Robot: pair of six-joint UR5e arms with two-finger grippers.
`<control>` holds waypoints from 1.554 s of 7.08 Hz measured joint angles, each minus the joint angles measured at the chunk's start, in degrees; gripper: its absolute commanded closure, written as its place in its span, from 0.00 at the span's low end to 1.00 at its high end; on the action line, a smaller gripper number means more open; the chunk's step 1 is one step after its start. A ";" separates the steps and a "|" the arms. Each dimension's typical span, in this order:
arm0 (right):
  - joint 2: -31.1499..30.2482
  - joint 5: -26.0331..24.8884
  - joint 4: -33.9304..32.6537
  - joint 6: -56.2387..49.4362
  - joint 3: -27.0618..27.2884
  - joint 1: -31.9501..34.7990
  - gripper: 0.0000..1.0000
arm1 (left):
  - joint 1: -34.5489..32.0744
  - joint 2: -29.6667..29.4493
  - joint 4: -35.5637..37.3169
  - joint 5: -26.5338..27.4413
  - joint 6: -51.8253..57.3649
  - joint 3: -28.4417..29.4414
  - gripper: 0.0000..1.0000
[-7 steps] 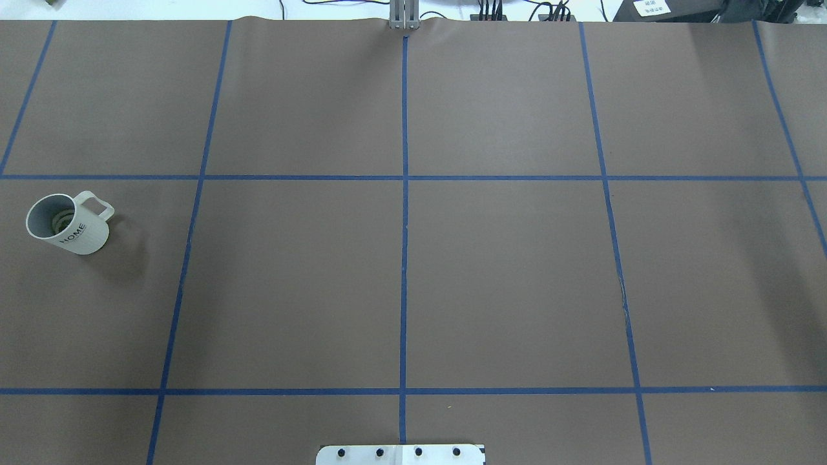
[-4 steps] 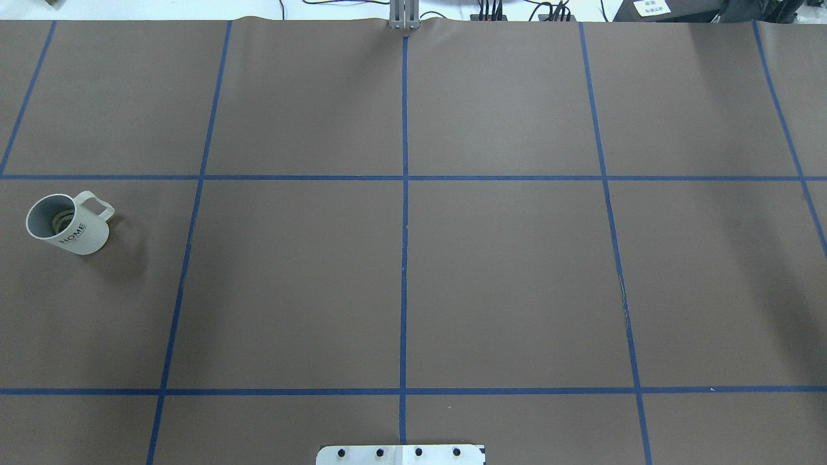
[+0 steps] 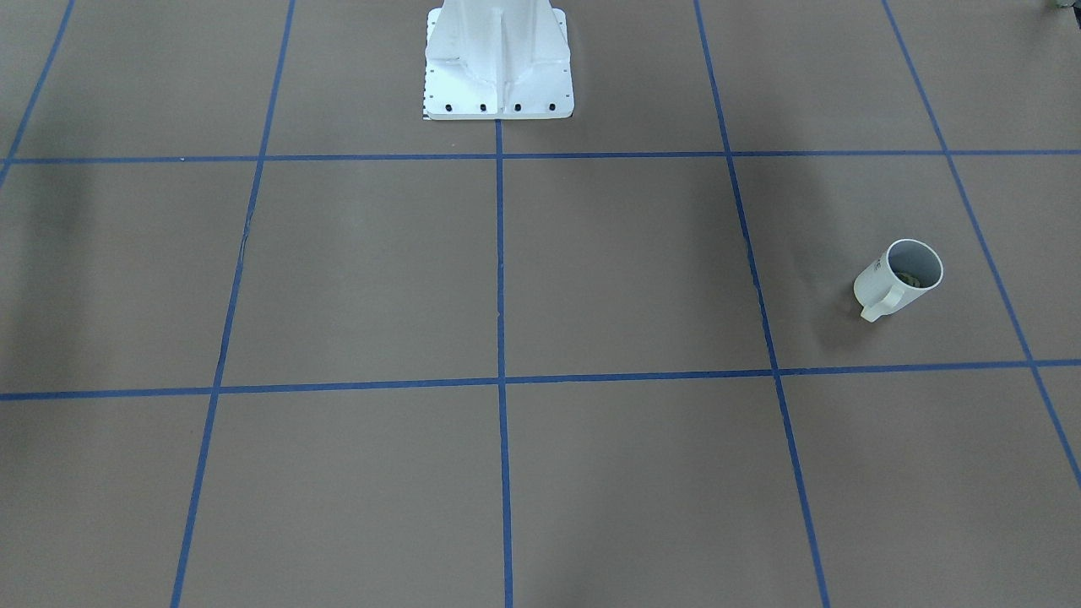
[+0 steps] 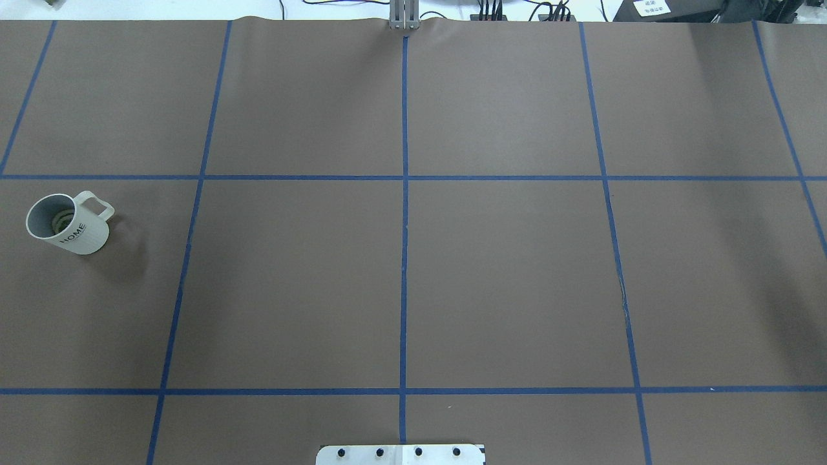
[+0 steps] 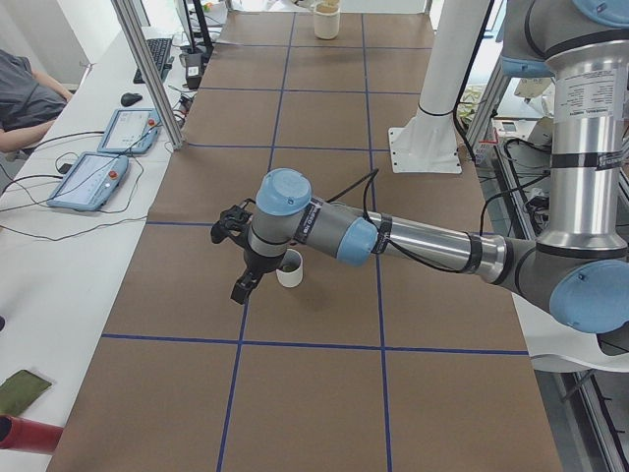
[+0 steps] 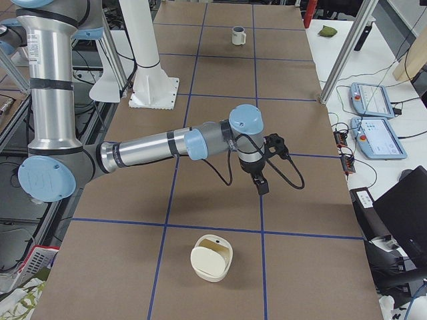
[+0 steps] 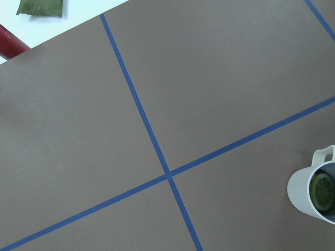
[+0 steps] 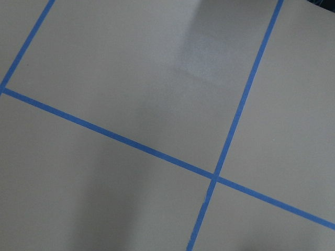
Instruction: Left arm hands cup to right arm to dump lemon
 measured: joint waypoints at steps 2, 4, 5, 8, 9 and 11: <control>0.86 0.72 5.61 0.06 -0.11 -1.66 0.00 | 1.56 -0.64 -1.08 -1.53 -0.14 1.03 0.00; 1.16 0.65 11.02 3.20 -0.16 -5.75 0.00 | 6.43 -0.69 -1.86 -3.75 -5.00 1.56 0.00; 1.34 0.38 11.81 7.24 -0.04 -8.28 0.00 | 9.16 -0.66 -3.29 -4.06 -12.88 1.63 0.00; 1.60 -2.11 12.21 17.36 1.77 -14.73 0.00 | 17.33 0.15 -12.89 -2.62 -35.04 3.32 0.00; 1.61 -2.56 12.22 18.64 2.33 -15.51 0.00 | 19.79 0.29 -14.64 -0.50 -38.46 3.96 0.00; 1.62 -2.75 12.51 19.45 2.82 -15.91 0.00 | 24.54 0.36 -15.81 4.10 -43.08 4.49 0.00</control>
